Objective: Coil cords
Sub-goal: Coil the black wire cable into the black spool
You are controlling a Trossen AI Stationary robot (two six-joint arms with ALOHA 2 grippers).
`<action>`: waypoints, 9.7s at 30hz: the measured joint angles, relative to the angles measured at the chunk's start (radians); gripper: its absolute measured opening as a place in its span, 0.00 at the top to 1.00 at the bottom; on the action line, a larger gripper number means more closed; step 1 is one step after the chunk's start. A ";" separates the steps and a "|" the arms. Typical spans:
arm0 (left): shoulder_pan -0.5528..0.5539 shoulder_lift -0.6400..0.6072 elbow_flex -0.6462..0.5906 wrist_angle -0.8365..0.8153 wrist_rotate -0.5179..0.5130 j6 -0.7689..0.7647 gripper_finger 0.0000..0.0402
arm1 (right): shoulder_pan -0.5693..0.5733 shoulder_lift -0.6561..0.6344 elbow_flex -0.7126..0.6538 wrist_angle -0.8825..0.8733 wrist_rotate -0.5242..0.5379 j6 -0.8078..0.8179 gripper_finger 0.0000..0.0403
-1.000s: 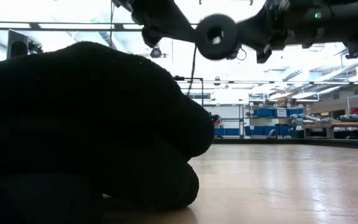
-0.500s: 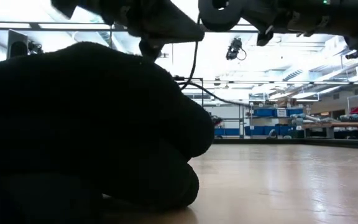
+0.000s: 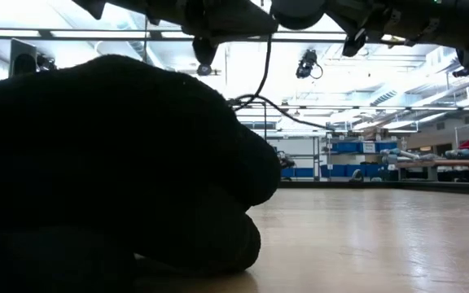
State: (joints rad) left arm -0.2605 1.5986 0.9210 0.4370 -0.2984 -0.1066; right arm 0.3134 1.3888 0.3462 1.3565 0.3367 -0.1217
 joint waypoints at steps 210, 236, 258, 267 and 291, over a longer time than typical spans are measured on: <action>0.035 0.287 0.584 -1.103 0.041 -0.006 0.84 | 0.089 -0.286 0.263 -1.393 0.210 0.386 1.00; 0.038 0.287 0.579 -1.071 0.167 -0.215 0.75 | 0.024 -0.413 0.265 -1.563 0.265 0.434 1.00; 0.077 0.306 0.578 -0.939 0.083 -0.178 0.77 | 0.019 -0.392 0.264 -1.445 0.285 0.374 1.00; 0.077 0.306 0.578 -0.984 0.079 -0.130 0.99 | 0.019 -0.392 0.264 -1.471 0.284 0.379 1.00; 0.016 0.303 0.459 -1.002 -0.026 -0.129 1.00 | 0.125 -0.587 0.264 -1.409 0.295 0.406 1.00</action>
State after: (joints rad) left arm -0.2449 1.9011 1.3802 -0.5646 -0.3249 -0.2355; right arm 0.4383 0.8021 0.6098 -0.0527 0.6316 0.2839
